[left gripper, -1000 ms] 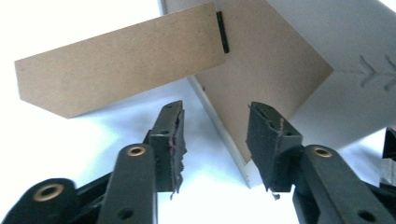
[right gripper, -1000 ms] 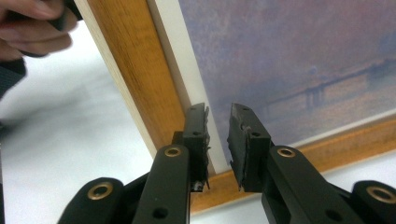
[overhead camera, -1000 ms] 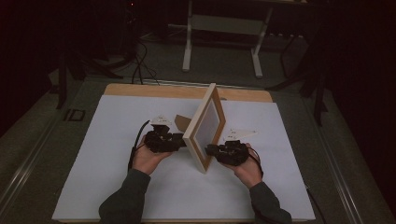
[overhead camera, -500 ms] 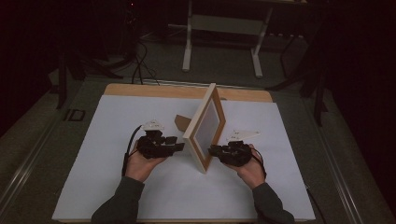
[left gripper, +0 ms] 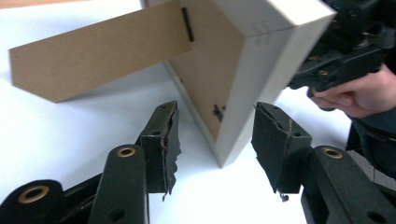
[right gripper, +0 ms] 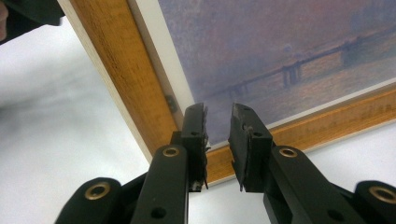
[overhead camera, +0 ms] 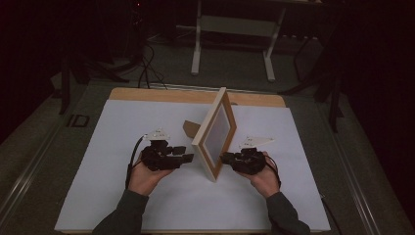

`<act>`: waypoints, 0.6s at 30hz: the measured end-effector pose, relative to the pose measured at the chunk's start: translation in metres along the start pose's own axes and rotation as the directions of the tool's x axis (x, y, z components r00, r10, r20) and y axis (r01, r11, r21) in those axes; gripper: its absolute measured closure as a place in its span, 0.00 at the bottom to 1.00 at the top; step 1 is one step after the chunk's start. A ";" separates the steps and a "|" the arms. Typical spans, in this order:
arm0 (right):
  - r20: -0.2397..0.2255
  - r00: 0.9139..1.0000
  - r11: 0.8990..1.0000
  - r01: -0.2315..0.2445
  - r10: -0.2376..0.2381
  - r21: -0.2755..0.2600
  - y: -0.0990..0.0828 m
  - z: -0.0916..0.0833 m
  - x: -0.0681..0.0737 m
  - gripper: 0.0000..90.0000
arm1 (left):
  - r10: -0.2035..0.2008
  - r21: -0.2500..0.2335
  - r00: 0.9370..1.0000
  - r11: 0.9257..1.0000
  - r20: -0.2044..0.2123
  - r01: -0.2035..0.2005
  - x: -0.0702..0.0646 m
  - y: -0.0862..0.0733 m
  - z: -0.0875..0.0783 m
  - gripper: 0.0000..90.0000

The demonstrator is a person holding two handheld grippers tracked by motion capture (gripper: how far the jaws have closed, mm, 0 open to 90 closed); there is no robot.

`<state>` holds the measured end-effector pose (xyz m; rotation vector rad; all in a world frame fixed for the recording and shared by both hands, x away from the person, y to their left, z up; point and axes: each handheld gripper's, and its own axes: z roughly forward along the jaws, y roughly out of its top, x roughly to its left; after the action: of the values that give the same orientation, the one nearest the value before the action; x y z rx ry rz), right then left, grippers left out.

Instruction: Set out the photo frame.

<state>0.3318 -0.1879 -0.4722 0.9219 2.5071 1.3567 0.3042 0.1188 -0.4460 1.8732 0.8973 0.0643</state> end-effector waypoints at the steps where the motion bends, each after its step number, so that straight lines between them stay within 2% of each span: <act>1: 0.001 1.000 1.000 -0.001 0.001 0.001 0.000 0.000 0.000 0.84 | 0.005 -0.002 1.000 1.000 -0.004 -0.005 -0.001 0.000 0.000 0.56; 8: 0.002 1.000 1.000 -0.005 0.005 0.009 -0.003 0.000 -0.002 0.84 | 0.027 -0.006 1.000 1.000 -0.009 -0.027 -0.010 0.001 0.001 0.50; 12: 0.003 1.000 1.000 -0.007 0.007 0.008 -0.004 0.000 -0.002 0.84 | 0.027 -0.005 1.000 1.000 -0.015 -0.027 -0.013 0.004 0.003 0.45; 18: 0.004 1.000 1.000 -0.010 0.010 0.007 -0.005 0.000 -0.003 0.84 | 0.023 -0.019 1.000 1.000 -0.018 -0.023 -0.017 0.008 0.004 0.44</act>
<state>0.3319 -0.1912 -0.4763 0.9390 2.5092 1.3484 0.2981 0.1038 -0.4363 1.8679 0.8844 0.1034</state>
